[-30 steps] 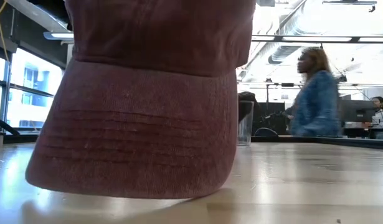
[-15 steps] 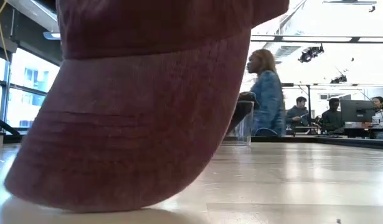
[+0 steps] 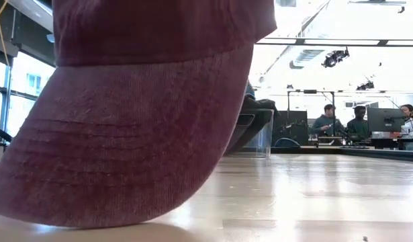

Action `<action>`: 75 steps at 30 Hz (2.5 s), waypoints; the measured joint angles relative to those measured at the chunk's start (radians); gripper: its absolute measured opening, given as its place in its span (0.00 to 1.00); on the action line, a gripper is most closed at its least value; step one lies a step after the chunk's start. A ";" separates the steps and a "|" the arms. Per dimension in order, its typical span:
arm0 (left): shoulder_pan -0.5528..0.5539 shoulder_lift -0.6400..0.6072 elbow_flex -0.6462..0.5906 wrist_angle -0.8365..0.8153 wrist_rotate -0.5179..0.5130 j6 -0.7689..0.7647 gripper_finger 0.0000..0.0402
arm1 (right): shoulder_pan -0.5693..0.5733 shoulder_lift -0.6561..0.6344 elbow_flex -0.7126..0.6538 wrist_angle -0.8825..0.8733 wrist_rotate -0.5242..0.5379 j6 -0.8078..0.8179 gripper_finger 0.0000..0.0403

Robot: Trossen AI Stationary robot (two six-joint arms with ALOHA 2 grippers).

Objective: Pick & Place hat
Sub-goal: Put the red cap into the left transparent bin

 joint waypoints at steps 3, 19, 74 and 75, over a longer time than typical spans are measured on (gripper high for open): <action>0.000 0.008 0.000 -0.008 -0.040 -0.028 0.39 | -0.003 0.000 0.000 0.000 0.033 0.017 0.04; 0.000 -0.009 0.001 -0.008 0.005 -0.021 0.67 | -0.006 0.000 0.000 -0.042 0.043 0.041 0.01; 0.301 -0.234 0.081 -0.396 0.032 -0.056 0.01 | 0.366 -0.072 0.002 -0.092 0.682 0.291 0.06; 0.342 -0.263 0.079 -0.434 0.024 -0.033 0.01 | 0.374 -0.072 0.002 -0.063 0.692 0.282 0.06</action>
